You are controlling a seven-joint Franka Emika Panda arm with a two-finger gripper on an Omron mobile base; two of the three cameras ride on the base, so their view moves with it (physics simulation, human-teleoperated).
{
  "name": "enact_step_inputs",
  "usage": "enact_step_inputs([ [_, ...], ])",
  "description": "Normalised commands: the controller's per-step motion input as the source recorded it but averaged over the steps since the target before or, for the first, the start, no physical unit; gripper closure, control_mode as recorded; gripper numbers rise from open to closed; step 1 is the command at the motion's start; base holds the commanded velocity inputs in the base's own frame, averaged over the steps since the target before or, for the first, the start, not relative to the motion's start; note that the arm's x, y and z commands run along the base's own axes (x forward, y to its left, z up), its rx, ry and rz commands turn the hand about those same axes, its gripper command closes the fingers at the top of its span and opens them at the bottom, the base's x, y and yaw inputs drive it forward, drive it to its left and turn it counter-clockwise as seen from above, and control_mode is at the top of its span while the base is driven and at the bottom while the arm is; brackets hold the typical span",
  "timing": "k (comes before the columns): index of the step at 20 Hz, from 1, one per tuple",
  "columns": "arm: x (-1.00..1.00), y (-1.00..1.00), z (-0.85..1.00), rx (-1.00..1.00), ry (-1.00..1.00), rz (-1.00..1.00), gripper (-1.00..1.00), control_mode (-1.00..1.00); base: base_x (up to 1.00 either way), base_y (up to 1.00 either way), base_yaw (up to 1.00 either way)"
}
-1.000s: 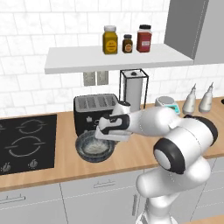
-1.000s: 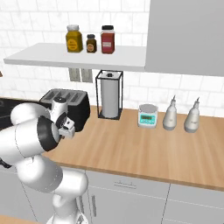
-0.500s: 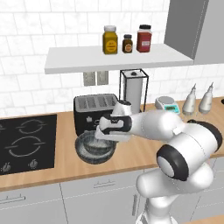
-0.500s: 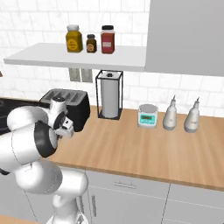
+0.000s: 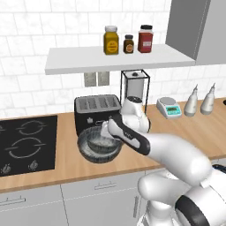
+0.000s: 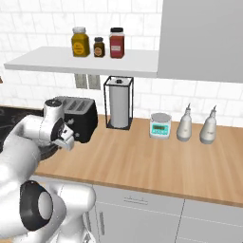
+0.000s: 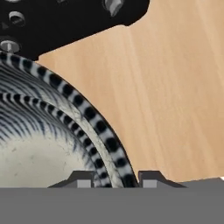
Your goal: Pick up the bowls on the counter and stack them on top of one another in the open cabinet. Place the smaller bowl on top of the larger bowl.
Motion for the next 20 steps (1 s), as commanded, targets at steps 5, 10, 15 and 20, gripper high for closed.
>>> enact_step_inputs([
  [5,-0.35,-0.22,0.99,0.01,0.00,-0.24,1.00,-1.00,0.00,0.00,0.00],
  [10,-0.42,-0.25,1.00,0.05,0.00,-0.16,1.00,-1.00,0.00,0.00,0.00],
  [15,-0.31,-0.08,0.98,0.01,0.00,-0.18,1.00,-1.00,0.00,0.00,0.00],
  [20,-0.12,-0.06,0.92,0.00,-0.04,-0.21,1.00,-1.00,0.00,0.00,0.00],
])
